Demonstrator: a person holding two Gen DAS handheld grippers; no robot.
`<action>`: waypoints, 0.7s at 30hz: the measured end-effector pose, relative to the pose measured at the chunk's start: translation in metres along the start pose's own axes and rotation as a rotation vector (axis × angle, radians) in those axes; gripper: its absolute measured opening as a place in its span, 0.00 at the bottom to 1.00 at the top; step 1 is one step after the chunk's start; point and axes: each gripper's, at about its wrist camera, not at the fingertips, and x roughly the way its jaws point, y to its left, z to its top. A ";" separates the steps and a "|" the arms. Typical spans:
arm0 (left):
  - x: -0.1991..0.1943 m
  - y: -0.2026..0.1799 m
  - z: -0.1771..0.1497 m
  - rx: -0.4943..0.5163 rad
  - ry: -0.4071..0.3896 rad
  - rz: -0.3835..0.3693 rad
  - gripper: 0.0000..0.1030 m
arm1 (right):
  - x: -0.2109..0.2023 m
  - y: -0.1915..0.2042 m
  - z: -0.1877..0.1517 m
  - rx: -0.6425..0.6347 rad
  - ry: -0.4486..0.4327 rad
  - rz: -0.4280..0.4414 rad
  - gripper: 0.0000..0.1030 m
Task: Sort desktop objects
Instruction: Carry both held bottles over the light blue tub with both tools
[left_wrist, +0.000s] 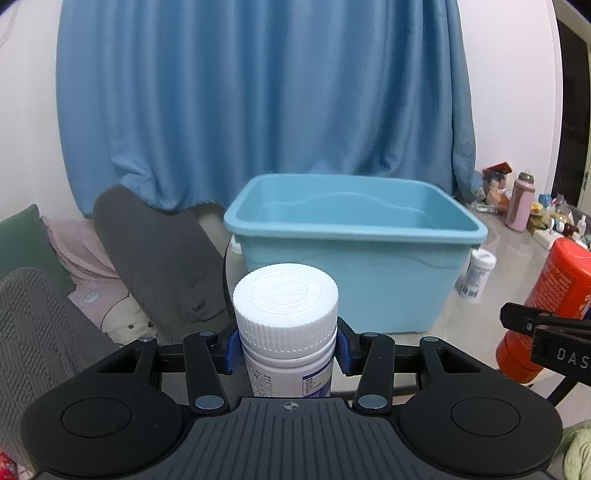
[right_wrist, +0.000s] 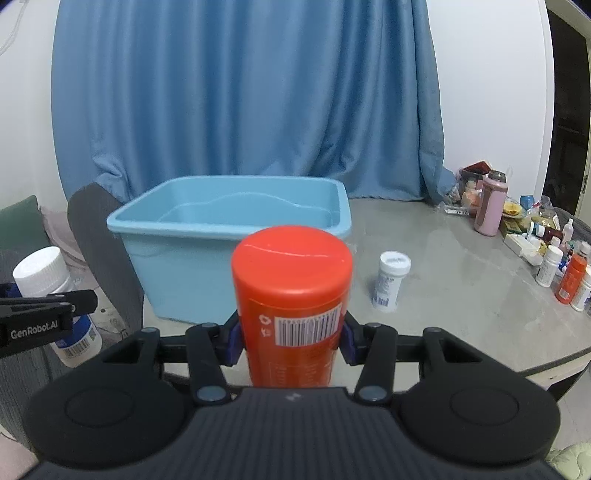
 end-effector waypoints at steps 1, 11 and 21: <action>-0.001 0.000 0.003 -0.002 -0.001 0.000 0.47 | -0.001 0.000 0.004 -0.002 -0.005 -0.003 0.48; -0.002 -0.008 0.047 -0.005 -0.034 -0.006 0.47 | 0.007 -0.006 0.043 -0.005 -0.036 -0.009 0.48; 0.020 -0.020 0.093 0.005 -0.070 0.005 0.47 | 0.036 -0.009 0.073 -0.023 -0.059 0.014 0.48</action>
